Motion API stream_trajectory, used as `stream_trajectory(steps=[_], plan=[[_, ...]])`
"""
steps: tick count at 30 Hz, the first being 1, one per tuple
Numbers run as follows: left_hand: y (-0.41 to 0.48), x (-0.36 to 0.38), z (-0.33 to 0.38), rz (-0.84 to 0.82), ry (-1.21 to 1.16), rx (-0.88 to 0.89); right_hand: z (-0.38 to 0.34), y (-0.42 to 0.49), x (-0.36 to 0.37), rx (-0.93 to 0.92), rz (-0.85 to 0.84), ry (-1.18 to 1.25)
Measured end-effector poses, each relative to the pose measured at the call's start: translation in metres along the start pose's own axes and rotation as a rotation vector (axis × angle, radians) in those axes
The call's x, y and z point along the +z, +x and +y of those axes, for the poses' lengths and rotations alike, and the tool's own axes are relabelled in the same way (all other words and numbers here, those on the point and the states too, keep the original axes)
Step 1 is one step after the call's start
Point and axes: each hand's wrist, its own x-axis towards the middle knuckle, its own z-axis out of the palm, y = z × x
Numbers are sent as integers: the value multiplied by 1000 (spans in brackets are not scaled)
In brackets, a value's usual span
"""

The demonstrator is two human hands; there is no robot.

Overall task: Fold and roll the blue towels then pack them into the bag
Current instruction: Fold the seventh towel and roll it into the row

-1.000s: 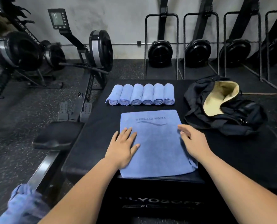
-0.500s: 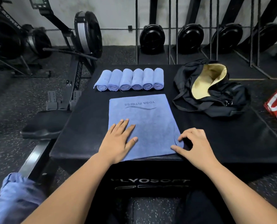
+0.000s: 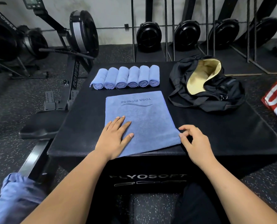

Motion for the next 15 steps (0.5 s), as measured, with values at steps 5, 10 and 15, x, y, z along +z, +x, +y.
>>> stream_trajectory(steps=[5,10,15], plan=[[0,3,-4,81,-96,-24,-2,-10,1,-69,-89,-135],[-2,1,-2,180,-109,-21,6,-15,-3,-189,-81,-235],[-12,-8,-2,397,-147,-81,-3,-12,-12,-137,41,-343]])
